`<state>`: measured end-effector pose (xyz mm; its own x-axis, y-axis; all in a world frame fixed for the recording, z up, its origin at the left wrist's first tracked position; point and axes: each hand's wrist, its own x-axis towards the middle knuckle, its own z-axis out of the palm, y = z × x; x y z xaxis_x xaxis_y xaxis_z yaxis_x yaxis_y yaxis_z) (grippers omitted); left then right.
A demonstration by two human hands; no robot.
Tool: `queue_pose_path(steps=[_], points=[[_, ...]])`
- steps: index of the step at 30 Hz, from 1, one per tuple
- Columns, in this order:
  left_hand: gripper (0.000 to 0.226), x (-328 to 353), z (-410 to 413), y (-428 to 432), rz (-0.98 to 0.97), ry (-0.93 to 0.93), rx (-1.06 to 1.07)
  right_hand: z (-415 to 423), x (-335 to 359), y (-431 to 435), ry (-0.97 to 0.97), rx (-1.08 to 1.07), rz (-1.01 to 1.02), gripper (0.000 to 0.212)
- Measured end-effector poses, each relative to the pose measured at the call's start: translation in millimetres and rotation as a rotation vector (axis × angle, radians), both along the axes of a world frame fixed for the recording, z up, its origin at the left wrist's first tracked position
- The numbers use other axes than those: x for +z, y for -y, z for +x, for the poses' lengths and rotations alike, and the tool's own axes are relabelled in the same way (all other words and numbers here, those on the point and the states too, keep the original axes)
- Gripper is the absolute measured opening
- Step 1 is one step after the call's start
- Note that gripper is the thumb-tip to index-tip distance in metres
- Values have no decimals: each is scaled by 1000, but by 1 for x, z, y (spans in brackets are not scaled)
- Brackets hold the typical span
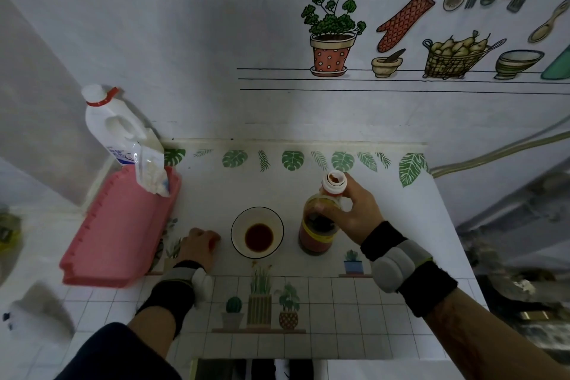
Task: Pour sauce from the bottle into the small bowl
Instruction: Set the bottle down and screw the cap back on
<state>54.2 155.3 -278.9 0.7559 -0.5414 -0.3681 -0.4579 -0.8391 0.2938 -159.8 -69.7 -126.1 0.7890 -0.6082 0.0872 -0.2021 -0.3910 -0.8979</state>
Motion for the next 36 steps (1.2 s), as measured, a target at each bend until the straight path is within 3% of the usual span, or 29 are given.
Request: queue_pose_path(steps=[3,6,8,13,17,23,27,29,32,36], points=[[28,9,5,3,-223,-42,259,-1,0,0,0,8,-1,28],[30,59,8,26,-711,-327,539,0,-1,0,1,5,0,28],[28,107,1,49,-912,-392,455,0,-1,0,-1,6,0,29],[19,202,-59,105,-1164,-479,74,-1,1,-2,15,4,1,31],[27,207,-106,129,-1098,-402,-193,-2,1,-1,22,8,-18,41],[30,194,-120,133,-1052,-235,-237,-2,0,-2,40,13,-67,44],[18,196,-107,131,-966,-351,-419,-2,0,-1,34,9,-71,46],[23,198,-103,131,-898,-437,-505,-2,0,-1,33,5,-61,44],[38,202,-109,137,-908,-352,-426,-1,-3,1,1,1,-68,41],[37,203,-115,141,-974,-295,-397,-1,-2,0,6,-19,-59,46]])
